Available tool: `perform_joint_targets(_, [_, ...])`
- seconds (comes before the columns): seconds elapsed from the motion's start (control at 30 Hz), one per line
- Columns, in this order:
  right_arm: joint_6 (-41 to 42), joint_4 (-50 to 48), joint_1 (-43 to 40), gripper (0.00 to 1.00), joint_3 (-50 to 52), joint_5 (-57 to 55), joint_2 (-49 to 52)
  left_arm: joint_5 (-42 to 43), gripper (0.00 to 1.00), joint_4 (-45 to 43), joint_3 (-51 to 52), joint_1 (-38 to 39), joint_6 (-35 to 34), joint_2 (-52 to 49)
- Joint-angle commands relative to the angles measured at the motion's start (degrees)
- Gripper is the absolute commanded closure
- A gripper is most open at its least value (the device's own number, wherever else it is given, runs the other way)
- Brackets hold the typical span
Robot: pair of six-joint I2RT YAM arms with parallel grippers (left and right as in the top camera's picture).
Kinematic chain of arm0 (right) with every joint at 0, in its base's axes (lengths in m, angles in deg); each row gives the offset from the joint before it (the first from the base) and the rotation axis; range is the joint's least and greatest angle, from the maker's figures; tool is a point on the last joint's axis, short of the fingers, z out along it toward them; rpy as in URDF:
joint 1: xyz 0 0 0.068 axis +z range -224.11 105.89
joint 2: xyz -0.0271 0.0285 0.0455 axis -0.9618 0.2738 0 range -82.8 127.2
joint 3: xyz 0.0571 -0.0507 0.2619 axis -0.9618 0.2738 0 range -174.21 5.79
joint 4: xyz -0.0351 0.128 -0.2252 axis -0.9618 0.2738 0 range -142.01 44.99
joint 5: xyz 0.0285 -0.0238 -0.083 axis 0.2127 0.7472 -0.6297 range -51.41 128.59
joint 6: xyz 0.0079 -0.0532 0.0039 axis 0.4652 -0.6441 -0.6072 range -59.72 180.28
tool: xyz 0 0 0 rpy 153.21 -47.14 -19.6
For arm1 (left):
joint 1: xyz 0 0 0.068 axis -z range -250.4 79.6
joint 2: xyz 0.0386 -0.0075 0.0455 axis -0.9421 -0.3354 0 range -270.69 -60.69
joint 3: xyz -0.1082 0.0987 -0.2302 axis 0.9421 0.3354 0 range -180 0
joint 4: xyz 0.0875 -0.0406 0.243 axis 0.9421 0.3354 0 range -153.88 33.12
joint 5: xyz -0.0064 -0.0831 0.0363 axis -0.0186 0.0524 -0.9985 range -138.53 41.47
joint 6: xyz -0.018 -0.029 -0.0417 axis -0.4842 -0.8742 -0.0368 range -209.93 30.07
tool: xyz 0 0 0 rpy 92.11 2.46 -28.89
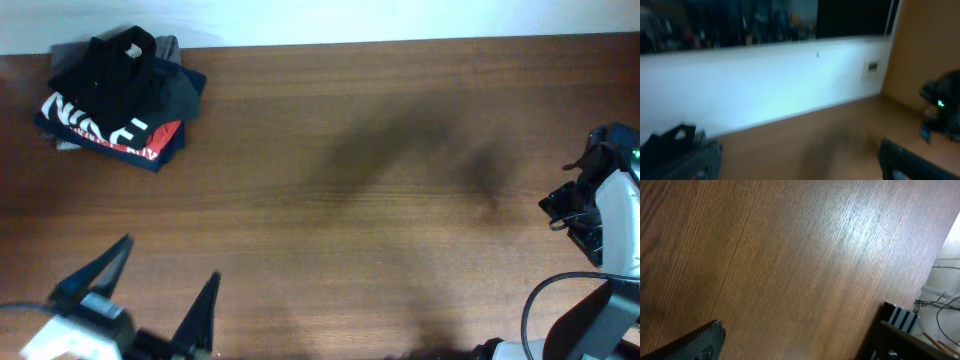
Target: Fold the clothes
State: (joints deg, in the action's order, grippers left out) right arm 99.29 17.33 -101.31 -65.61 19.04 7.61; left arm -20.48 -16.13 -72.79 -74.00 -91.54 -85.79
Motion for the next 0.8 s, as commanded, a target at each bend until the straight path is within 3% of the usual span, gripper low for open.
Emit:
perform_joint_targets(0.0, [0.92,0.0,-0.2,0.01,-0.92,-0.35,-1.03,-8.85,0.0,-7.23,16.72,2.29,-8.81,7.56])
perform_joint_targets(0.4, [0.92,0.0,-0.2,0.01,-0.92,-0.35,-1.03,-28.35,0.01,-35.89,52.7,4.22,-11.65,19.04])
perform_joint_targets(0.7, [0.92,0.02,-0.2,0.01,-0.92,-0.35,-1.03,-32.46,0.01,-53.83,68.48,4.2,-11.65,22.47])
perform_joint_targets(0.77, [0.92,0.02,-0.2,0.01,-0.92,-0.35,-1.03,-32.41,0.0,-54.16,70.51,4.2,-11.65,23.8])
